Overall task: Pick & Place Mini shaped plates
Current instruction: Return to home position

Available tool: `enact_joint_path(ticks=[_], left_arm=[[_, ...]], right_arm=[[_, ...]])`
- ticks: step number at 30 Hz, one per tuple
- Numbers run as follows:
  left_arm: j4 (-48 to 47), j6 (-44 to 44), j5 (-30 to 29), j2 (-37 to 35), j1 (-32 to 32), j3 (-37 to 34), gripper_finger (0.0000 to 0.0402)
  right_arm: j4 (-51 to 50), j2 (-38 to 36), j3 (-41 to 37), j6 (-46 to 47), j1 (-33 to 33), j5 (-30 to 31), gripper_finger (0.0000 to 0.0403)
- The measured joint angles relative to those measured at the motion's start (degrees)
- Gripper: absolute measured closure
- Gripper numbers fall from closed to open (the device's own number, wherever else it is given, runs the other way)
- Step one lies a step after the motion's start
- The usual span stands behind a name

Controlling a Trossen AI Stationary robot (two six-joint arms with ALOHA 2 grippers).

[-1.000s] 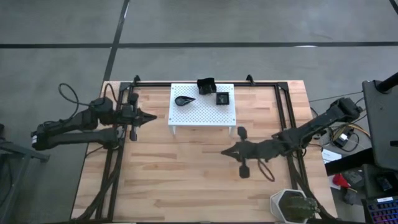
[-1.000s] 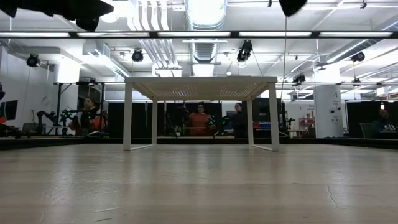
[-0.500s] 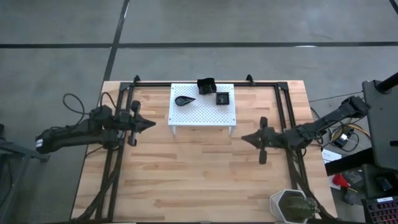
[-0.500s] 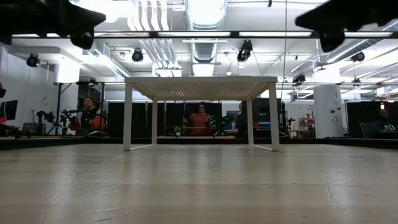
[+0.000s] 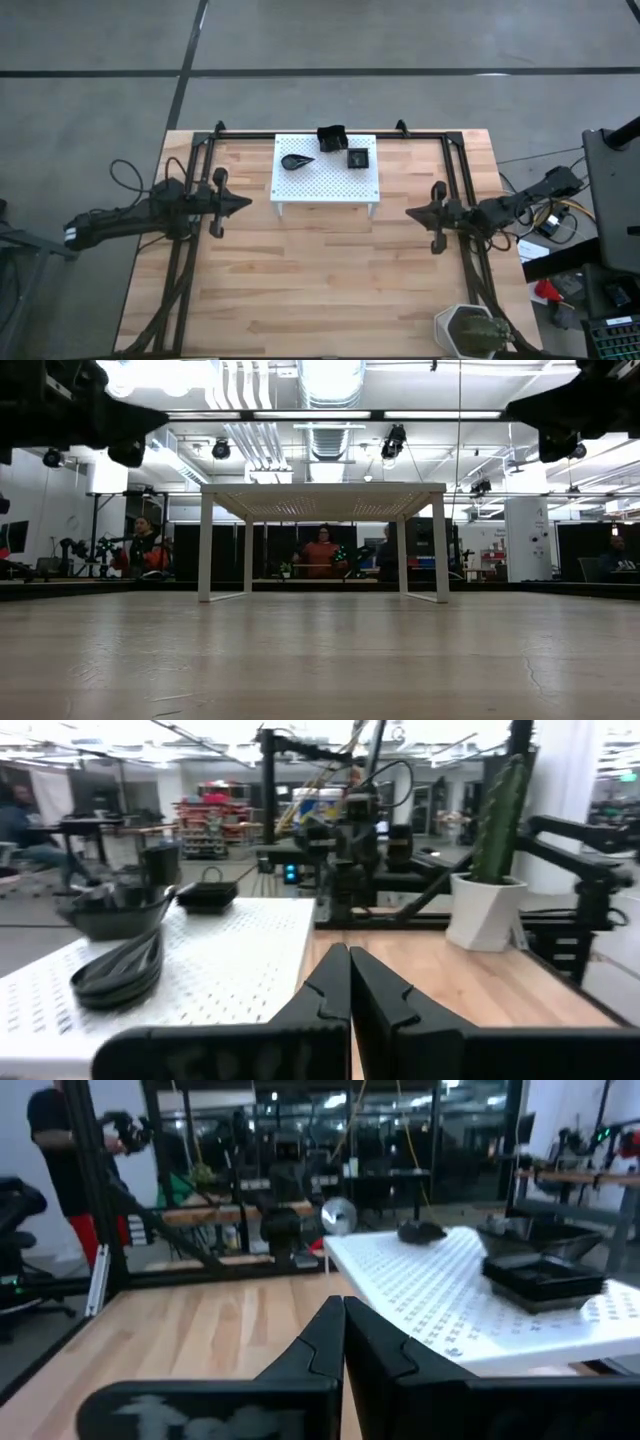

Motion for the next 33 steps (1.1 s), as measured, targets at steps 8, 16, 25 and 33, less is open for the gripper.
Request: enact_joint_path(ticks=[8,16,25,33], left_arm=[[4.43,-1.94,-5.47,-4.91,-0.02,-5.58,0.0401],[0.56,-1.38,-7.56,-7.25,0.00,-6.96,0.0401],[-2.98,-9.16,-8.84,-6.67,0.00,-6.98,0.0401],[-4.78,-11.67,-8.86,-6.04,0.00,-7.03,0.0401]], right_arm=[[-0.25,-10.46,-3.97,-1.80,0.00,-0.04,0.0394],[-8.36,-16.47,-5.51,-1.35,-0.02,-0.02,0.0394],[-9.99,-14.66,-5.49,-0.85,0.01,-0.12,0.0394],[-9.98,-14.09,-5.49,2.19,0.00,-0.07,0.0394]])
